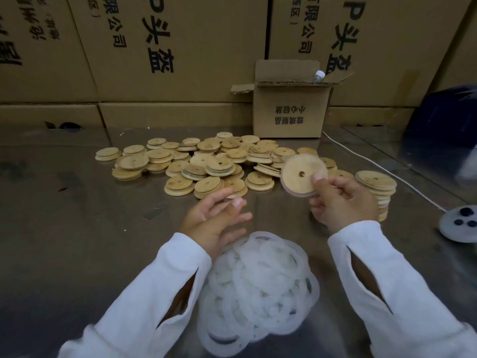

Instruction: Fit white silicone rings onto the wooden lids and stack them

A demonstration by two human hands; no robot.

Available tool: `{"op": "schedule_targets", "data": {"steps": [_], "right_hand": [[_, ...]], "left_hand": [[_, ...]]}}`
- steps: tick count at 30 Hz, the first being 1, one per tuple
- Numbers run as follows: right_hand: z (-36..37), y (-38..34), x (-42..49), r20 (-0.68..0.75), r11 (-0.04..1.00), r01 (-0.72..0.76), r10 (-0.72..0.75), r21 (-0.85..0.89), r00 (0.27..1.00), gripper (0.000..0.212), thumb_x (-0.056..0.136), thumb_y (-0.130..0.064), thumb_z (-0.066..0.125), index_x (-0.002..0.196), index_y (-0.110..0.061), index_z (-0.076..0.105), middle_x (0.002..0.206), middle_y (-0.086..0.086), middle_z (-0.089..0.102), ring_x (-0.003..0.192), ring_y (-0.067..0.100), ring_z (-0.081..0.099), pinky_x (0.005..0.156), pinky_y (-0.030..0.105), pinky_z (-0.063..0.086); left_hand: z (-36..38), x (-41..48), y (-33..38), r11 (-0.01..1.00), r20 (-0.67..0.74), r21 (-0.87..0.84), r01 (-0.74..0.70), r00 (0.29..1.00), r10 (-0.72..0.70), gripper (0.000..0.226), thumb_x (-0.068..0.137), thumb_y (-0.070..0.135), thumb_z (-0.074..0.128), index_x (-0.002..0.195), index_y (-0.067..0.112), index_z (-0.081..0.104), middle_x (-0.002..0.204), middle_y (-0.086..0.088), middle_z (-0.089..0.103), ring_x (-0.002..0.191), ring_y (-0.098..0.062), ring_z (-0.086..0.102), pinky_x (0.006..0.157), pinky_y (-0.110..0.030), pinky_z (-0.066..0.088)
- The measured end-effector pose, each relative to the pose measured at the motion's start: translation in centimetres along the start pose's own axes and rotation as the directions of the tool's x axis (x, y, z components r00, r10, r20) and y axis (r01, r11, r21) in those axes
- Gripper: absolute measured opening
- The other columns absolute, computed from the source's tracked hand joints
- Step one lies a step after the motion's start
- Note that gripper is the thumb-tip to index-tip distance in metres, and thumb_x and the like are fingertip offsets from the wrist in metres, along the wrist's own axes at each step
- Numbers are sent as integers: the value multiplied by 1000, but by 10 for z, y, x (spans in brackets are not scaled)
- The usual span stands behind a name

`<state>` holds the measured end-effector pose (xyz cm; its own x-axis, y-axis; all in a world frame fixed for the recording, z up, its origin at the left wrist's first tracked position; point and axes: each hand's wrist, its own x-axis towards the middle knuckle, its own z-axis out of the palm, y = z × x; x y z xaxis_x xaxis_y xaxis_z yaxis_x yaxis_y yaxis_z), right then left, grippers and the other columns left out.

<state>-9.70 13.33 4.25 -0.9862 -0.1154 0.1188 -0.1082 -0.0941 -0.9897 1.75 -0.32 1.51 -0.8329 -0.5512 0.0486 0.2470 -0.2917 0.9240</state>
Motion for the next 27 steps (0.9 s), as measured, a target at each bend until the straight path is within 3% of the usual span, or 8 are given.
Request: {"op": "schedule_targets", "data": {"steps": [5,10,13,15,18,21,23,27], "right_hand": [[-20,0,25,-218,955,-198,246,219,944,26,79,-19,70,97,-6,57,64,5,58,54,11,58,49,22,52],[-25,13,42,-280,950,-287,311,127,908,38,75,-35,72,98,-6,64,60,4,57,51,11,54,52,24,47],[-29,18,48,-286,937,-348,341,28,895,41,71,-49,71,82,-10,63,60,4,58,60,15,58,74,34,53],[-30,20,51,-286,930,-366,344,-25,894,45,69,-53,70,76,-11,58,73,7,63,78,23,61,88,41,51],[-30,19,50,-325,927,-366,322,-84,889,47,71,-53,68,90,-11,58,94,9,63,89,25,60,85,35,48],[-27,13,41,-380,972,-234,215,-4,900,25,76,-37,70,84,-17,58,79,1,58,73,17,54,73,31,42],[-19,10,28,-355,995,-36,1,-91,935,17,78,-28,68,81,-14,59,65,-2,53,61,10,50,70,30,41],[2,13,0,-56,903,362,-384,-232,922,21,77,-23,68,66,-18,50,54,-3,49,50,6,46,56,24,42]], "left_hand": [[0,0,2,999,-78,-2,-36,996,36,44,64,32,62,105,20,55,81,0,74,77,-18,71,60,-25,57],[1,-1,3,1000,-102,4,-28,994,28,42,65,31,62,105,20,55,77,0,74,74,-19,71,61,-27,57],[0,-1,4,999,-123,17,-31,992,33,31,72,28,61,102,20,56,73,0,73,71,-17,71,61,-28,57],[-1,0,4,999,-154,30,-36,987,40,18,80,22,59,98,20,57,70,1,72,68,-16,70,61,-27,58],[-4,2,8,998,-251,43,-46,966,55,8,87,14,57,93,19,60,71,-2,69,63,-15,69,61,-27,57],[-13,9,13,998,-403,47,-32,914,49,9,88,4,55,93,10,59,78,-7,64,68,-18,64,66,-30,53],[-20,16,14,997,-499,73,-29,865,62,18,87,-2,54,103,6,57,82,-8,62,72,-19,62,71,-31,50],[-31,40,15,953,-616,302,15,766,183,20,85,2,58,104,9,59,97,-9,63,75,-18,59,67,-20,47]]}}
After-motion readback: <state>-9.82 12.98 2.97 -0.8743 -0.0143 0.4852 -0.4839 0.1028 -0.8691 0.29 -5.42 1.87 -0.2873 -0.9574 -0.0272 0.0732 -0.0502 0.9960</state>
